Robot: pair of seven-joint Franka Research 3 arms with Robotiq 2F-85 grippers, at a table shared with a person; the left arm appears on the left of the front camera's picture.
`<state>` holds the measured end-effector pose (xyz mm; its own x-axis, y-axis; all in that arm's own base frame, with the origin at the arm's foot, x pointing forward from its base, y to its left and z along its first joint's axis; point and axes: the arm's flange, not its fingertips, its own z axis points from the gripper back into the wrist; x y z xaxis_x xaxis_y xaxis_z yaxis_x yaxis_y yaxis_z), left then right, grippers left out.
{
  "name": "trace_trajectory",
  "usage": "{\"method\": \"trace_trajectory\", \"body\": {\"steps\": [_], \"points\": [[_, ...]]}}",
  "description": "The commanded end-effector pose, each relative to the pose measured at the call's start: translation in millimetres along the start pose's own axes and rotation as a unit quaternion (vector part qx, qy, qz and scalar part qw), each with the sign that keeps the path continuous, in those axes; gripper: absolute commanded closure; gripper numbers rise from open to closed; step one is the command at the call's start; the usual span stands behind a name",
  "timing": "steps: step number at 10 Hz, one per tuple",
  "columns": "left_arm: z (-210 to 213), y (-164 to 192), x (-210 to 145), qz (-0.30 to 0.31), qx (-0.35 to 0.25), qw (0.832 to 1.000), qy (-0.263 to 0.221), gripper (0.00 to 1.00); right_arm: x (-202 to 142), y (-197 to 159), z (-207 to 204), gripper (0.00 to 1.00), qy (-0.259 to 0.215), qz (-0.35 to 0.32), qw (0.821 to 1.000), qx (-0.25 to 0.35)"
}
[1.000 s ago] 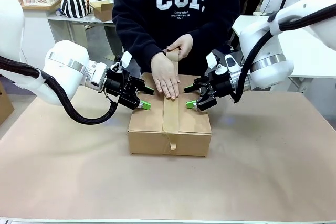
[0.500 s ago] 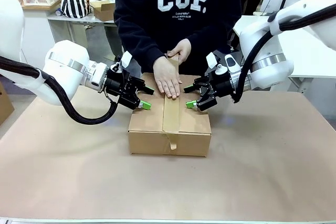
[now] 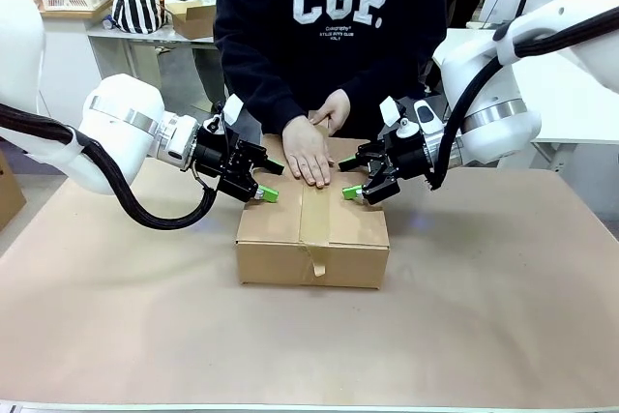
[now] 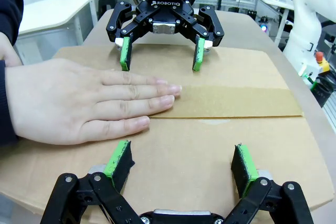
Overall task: Pack the gift set into the box.
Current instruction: Press and hold the closed box until the human finishes sealing it.
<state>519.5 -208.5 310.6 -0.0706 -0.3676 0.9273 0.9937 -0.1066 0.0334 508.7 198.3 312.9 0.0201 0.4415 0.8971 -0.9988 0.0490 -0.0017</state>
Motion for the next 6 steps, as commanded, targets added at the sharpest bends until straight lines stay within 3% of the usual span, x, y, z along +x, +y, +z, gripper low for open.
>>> {"method": "trace_trajectory", "body": {"steps": [1, 6], "points": [[-0.8, -0.9, -3.1, 0.002, 0.001, 1.0, 0.003, 0.0, -3.0, 1.2, -1.5, 0.0, 0.006, 0.0, 1.0, -0.002], [-0.8, -0.9, -3.1, 0.002, 0.001, 1.0, 0.003, 0.0, -3.0, 1.2, -1.5, 0.0, 0.006, 0.0, 1.0, -0.002]]}}
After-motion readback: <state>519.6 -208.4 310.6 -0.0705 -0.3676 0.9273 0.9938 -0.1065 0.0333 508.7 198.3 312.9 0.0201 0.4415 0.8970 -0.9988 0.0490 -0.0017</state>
